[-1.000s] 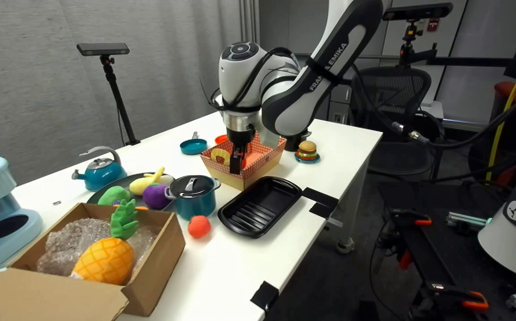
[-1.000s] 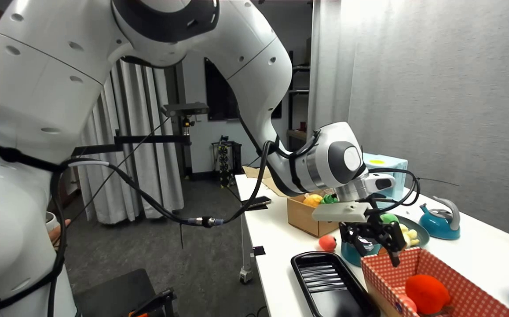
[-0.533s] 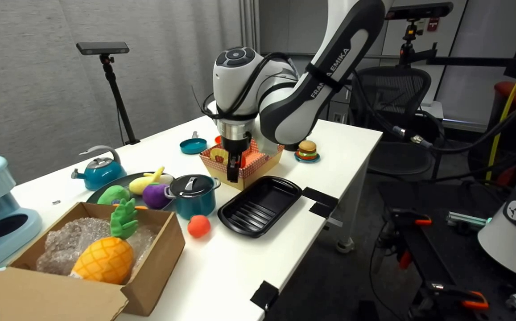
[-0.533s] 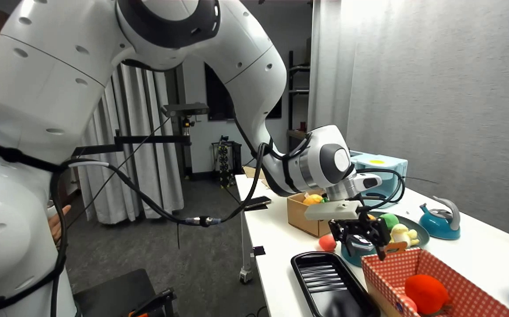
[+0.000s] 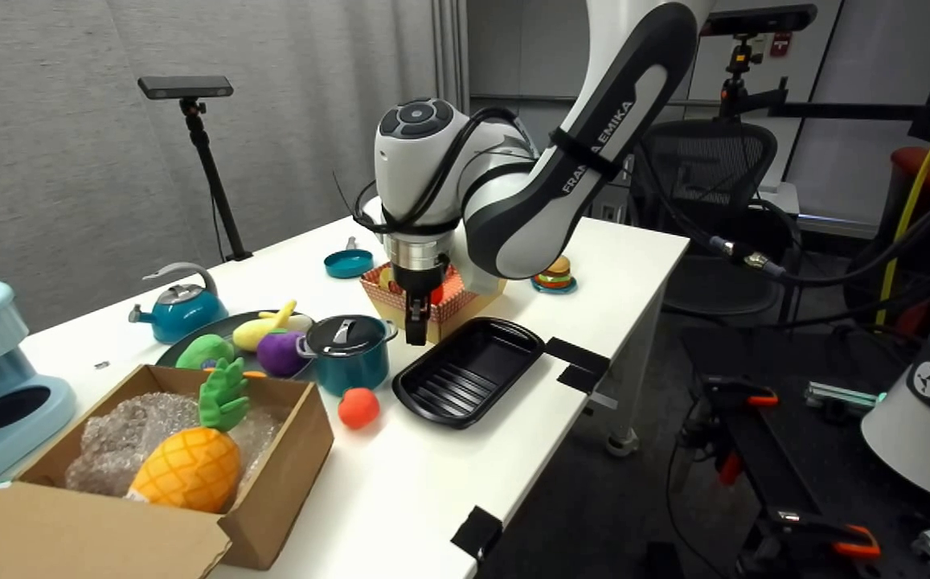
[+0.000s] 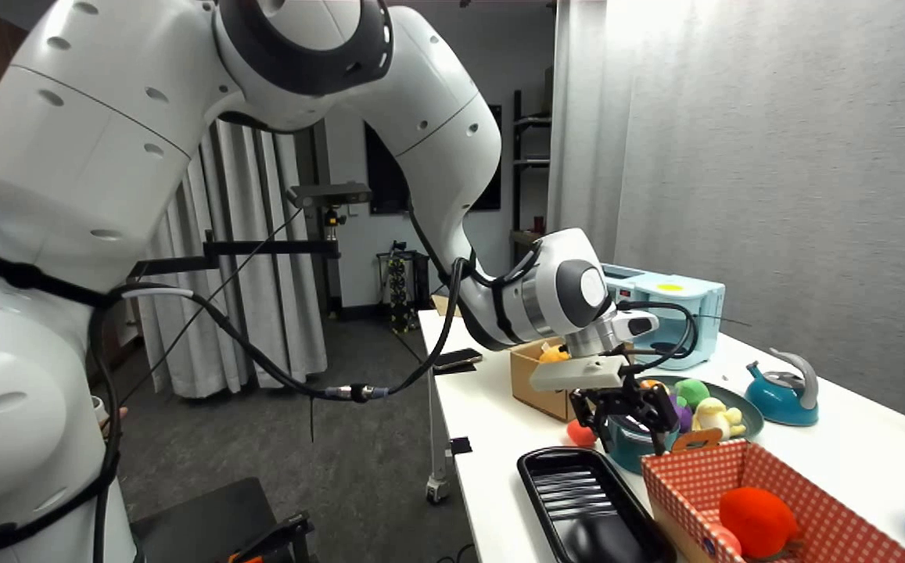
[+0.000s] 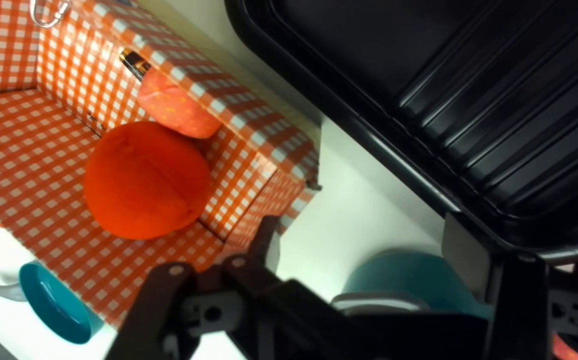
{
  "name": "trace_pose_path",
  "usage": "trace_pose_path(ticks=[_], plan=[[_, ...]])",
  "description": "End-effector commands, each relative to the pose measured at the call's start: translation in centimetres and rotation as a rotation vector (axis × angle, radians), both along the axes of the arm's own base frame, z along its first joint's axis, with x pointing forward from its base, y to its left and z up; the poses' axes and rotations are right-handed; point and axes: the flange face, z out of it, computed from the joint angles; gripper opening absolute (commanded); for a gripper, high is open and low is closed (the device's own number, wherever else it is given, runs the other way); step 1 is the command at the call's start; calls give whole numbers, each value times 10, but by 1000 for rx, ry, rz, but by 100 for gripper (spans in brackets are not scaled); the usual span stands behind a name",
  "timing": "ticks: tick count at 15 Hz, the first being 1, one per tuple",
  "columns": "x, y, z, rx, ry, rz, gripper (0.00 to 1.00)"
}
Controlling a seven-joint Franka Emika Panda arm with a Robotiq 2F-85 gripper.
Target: Move the pineapple plushie from the right box to the left box then put the right box on the black plate
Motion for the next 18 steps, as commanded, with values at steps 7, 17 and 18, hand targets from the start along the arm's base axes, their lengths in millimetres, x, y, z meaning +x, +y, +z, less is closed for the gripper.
trace_pose_path(ticks=[7, 17, 18], plan=[[-6, -40, -29, -100, 35, -4, 84], [-7, -62, -36, -174, 28, -100, 4], [-6, -69, -34, -199, 15, -133, 5]])
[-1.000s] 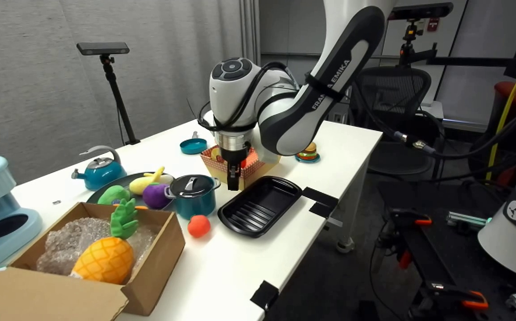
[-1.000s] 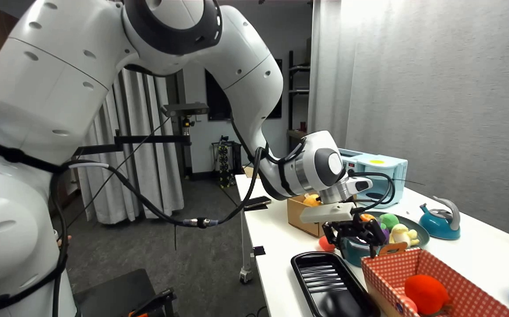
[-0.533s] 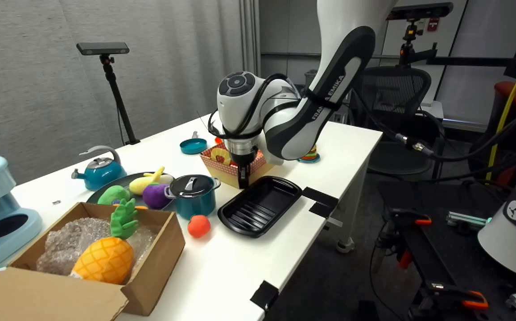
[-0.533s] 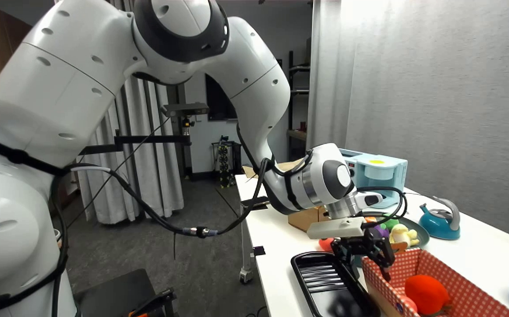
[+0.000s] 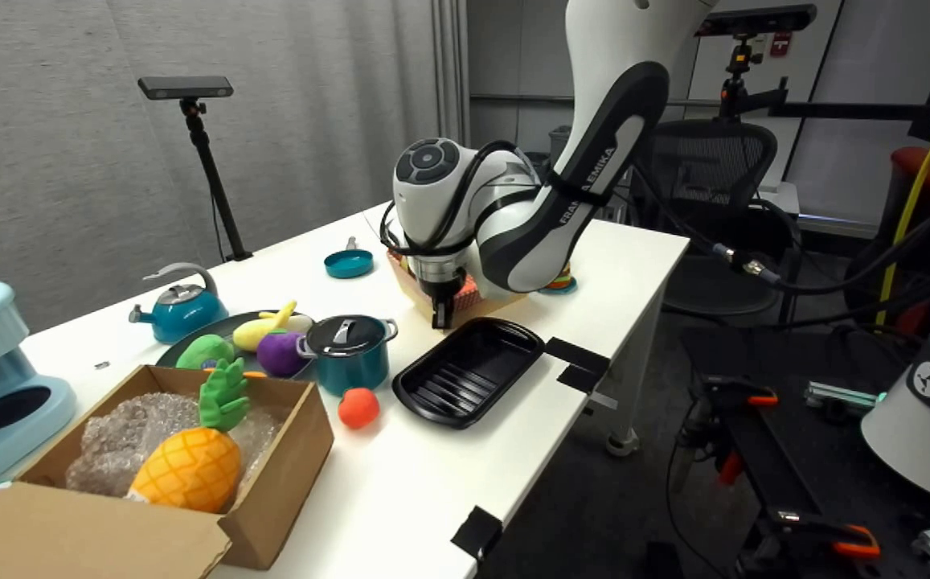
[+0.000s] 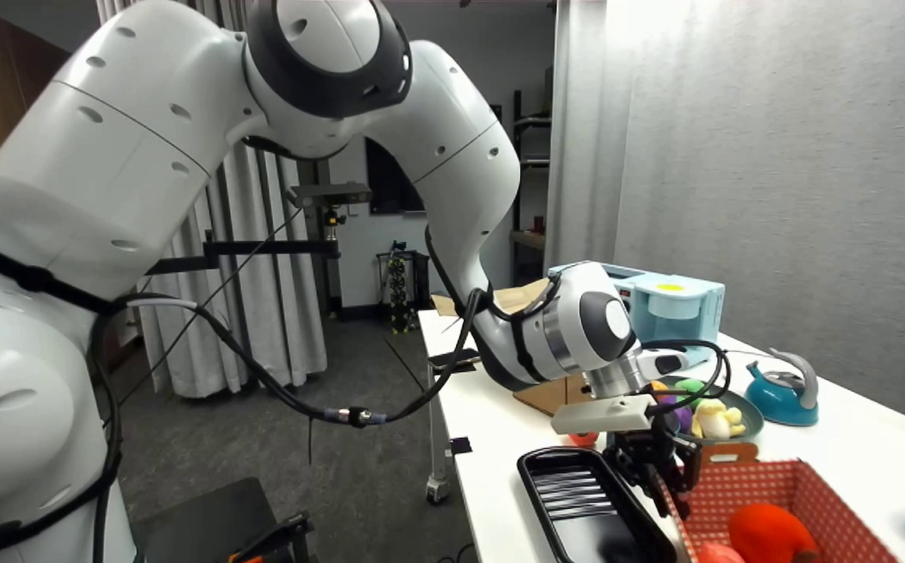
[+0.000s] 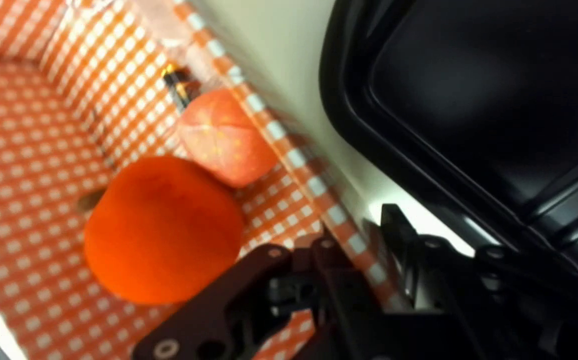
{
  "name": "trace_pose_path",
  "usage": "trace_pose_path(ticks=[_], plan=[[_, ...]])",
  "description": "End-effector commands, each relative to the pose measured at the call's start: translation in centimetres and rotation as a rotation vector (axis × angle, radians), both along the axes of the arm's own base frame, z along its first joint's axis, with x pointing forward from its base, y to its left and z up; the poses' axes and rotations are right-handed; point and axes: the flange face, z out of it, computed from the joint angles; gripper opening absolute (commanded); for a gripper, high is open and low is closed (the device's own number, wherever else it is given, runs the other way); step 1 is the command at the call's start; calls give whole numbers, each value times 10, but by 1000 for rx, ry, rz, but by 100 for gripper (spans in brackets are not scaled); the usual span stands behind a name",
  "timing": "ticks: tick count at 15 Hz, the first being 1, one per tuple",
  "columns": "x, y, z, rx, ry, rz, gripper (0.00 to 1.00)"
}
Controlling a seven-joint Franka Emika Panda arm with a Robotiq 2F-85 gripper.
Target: Move the pineapple plushie from the right box to the left box then put the right box on the black plate
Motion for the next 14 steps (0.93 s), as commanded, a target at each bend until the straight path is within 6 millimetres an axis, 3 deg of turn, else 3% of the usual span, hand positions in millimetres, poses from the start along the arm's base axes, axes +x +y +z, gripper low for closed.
trace_pose_path(ticks=[1, 2, 3, 7, 10, 14], plan=[[7, -24, 8, -120, -58, -99, 6], [6, -32, 8, -138, -67, -127, 0], [6, -38, 10, -163, -82, -149, 4], [3, -49, 6, -200, -94, -178, 4], [2, -42, 1, -205, -87, -127, 4], [4, -17, 5, -195, -67, -14, 4]])
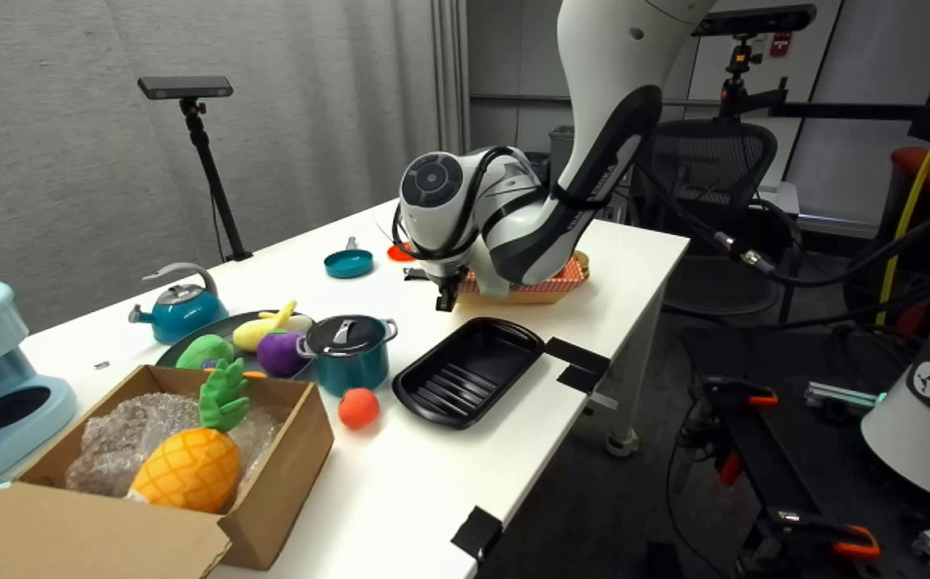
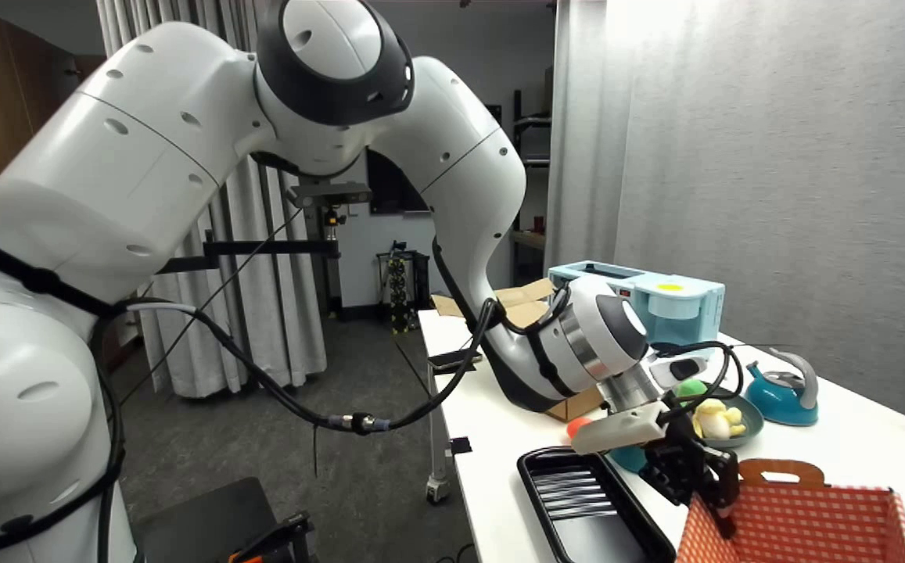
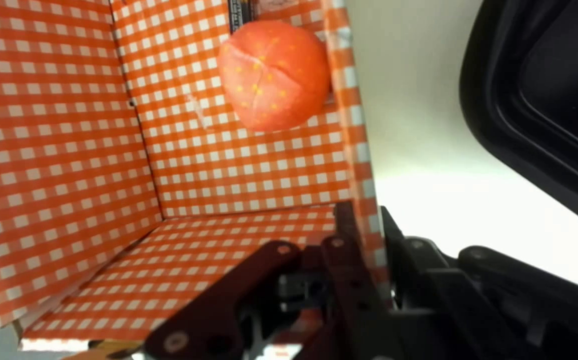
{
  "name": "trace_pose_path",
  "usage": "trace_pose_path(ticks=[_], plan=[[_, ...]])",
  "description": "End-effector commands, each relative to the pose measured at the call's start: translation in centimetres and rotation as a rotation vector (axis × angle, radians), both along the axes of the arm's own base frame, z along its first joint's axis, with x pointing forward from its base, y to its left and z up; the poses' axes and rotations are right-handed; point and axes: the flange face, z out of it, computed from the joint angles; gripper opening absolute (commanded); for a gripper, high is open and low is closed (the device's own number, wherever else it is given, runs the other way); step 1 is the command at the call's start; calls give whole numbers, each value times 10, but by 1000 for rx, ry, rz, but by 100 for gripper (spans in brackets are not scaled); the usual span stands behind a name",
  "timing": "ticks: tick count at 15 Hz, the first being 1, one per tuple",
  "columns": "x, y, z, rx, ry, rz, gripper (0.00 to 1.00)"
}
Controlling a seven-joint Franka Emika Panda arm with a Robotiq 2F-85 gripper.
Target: Move the pineapple plushie from the right box to the left box then put the right box on the black plate
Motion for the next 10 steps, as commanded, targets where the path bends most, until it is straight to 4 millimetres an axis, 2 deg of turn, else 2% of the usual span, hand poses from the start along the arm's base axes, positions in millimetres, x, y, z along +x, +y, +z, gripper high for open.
trace_pose_path(ticks=[1, 6, 10], plan=[[4, 22, 13, -17, 19, 90, 4], [-1, 53, 36, 41, 97, 146, 4], [-8, 69, 65, 45, 171, 155, 4]])
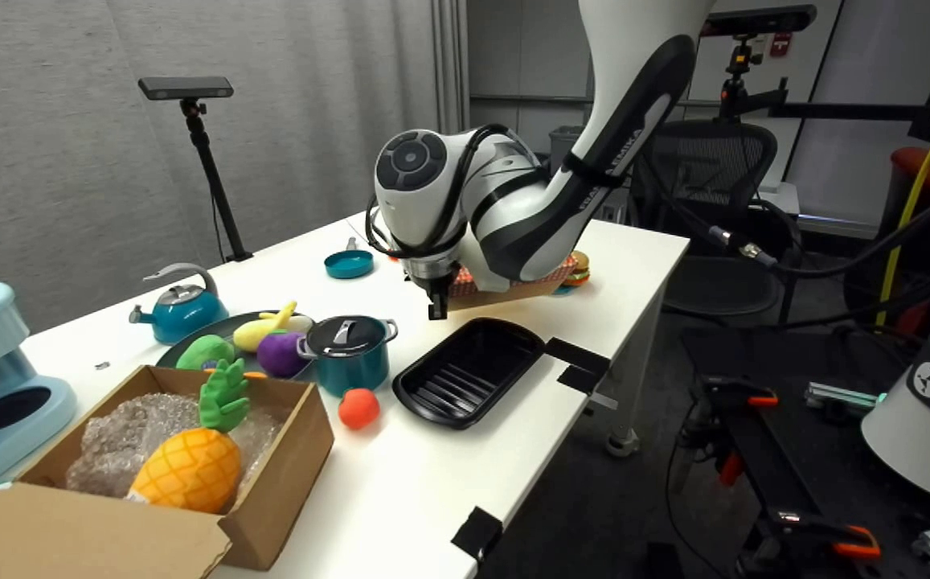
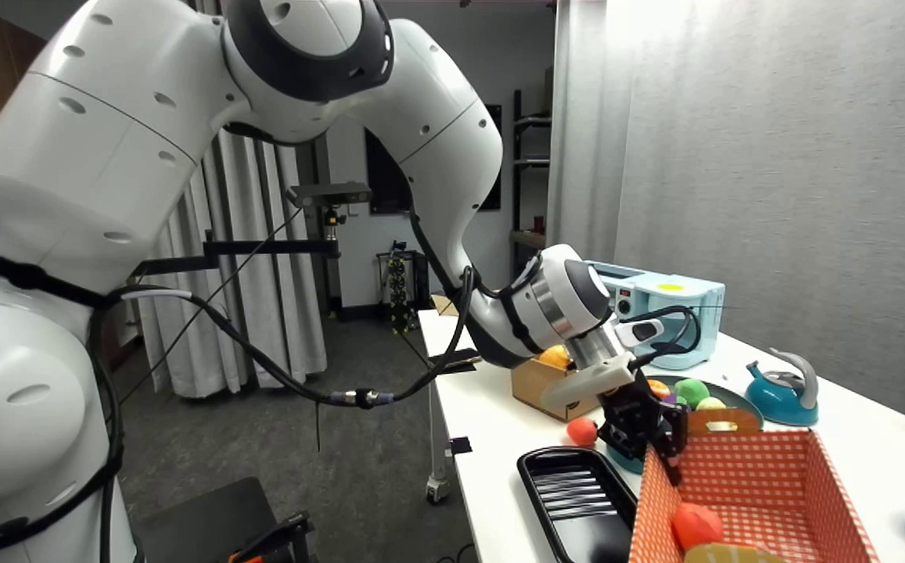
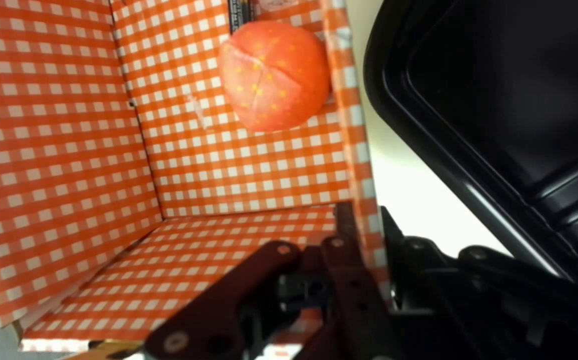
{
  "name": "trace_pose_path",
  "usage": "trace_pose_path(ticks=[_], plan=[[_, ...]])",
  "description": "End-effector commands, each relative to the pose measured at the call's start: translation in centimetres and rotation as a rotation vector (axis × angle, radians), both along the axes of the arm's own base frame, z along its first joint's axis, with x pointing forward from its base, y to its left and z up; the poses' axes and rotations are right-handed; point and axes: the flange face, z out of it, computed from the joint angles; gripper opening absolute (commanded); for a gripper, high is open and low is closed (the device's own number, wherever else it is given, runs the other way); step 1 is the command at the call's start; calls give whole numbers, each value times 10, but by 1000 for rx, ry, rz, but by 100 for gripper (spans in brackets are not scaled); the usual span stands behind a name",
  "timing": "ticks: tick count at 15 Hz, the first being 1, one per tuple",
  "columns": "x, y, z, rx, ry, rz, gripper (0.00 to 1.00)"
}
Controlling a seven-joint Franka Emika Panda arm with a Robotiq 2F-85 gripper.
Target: Move the pineapple plushie from the right box to the left box then put the right box on the black plate
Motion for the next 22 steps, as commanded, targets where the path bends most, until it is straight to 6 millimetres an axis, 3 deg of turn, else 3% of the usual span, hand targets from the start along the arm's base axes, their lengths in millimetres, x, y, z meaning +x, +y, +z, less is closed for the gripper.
trace_pose_path(ticks=[1, 5, 8, 14, 22], plan=[[-15, 12, 41, 21, 68, 14, 4], [-20, 35, 66, 68, 97, 10, 4], [-23, 53, 73, 139, 111, 0, 4], [-27, 79, 69, 267, 114, -36, 4], [-33, 84, 63, 310, 131, -57, 4]])
